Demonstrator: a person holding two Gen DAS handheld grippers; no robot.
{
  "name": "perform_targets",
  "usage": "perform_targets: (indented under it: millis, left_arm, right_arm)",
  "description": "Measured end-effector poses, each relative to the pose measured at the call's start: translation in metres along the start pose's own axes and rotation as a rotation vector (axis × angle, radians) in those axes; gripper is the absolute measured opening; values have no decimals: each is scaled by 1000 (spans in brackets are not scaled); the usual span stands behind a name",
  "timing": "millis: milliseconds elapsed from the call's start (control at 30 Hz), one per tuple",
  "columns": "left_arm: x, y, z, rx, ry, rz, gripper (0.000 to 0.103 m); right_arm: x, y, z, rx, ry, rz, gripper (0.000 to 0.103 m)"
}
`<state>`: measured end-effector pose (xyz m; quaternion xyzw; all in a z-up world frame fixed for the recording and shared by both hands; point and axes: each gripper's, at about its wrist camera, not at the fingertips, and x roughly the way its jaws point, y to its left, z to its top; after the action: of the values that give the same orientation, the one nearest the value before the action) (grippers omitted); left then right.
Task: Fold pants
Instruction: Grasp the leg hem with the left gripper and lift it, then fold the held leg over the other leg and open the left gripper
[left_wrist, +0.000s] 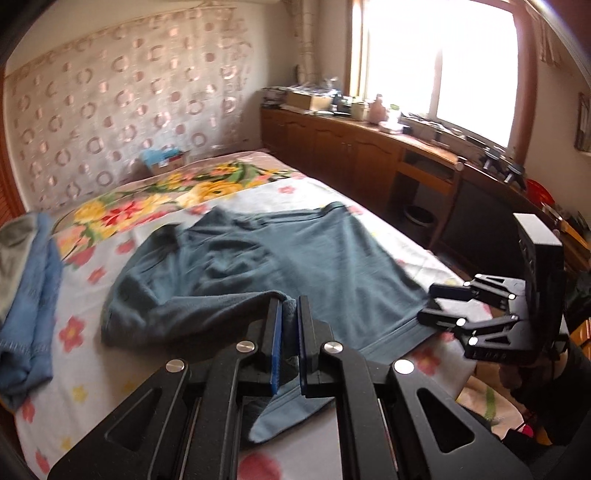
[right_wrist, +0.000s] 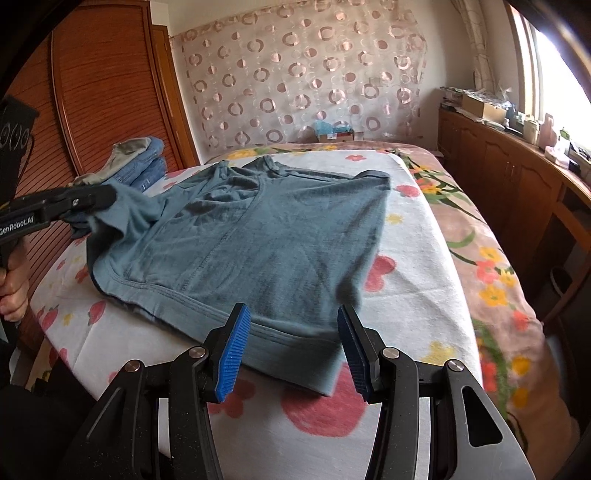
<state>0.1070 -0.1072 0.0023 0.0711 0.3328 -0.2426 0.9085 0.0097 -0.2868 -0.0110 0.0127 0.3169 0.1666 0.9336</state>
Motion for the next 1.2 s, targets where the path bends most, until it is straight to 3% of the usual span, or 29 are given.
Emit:
perform_targets:
  millis: [400, 600, 733, 867, 967, 1200]
  left_arm:
    - [29, -60, 35, 84, 29, -95, 8]
    - [37, -64, 35, 78, 42, -47, 10]
    - [38, -54, 31, 64, 54, -24, 25]
    - [28, -41, 27, 46, 24, 8, 50]
    - [22, -32, 23, 37, 6, 37, 82]
    - [22, -5, 1, -9, 27, 81, 82]
  right_arm:
    - [-13, -18, -9, 43, -25, -23, 51]
    - [-16, -17, -12, 55, -34, -33, 51]
    - [-14, -11, -13, 55, -33, -37, 51]
    - [-12, -9, -11, 51, -36, -31, 51]
    - [-9, -5, -7, 44, -37, -23, 51]
    - [3, -1, 5, 26, -46, -1, 51]
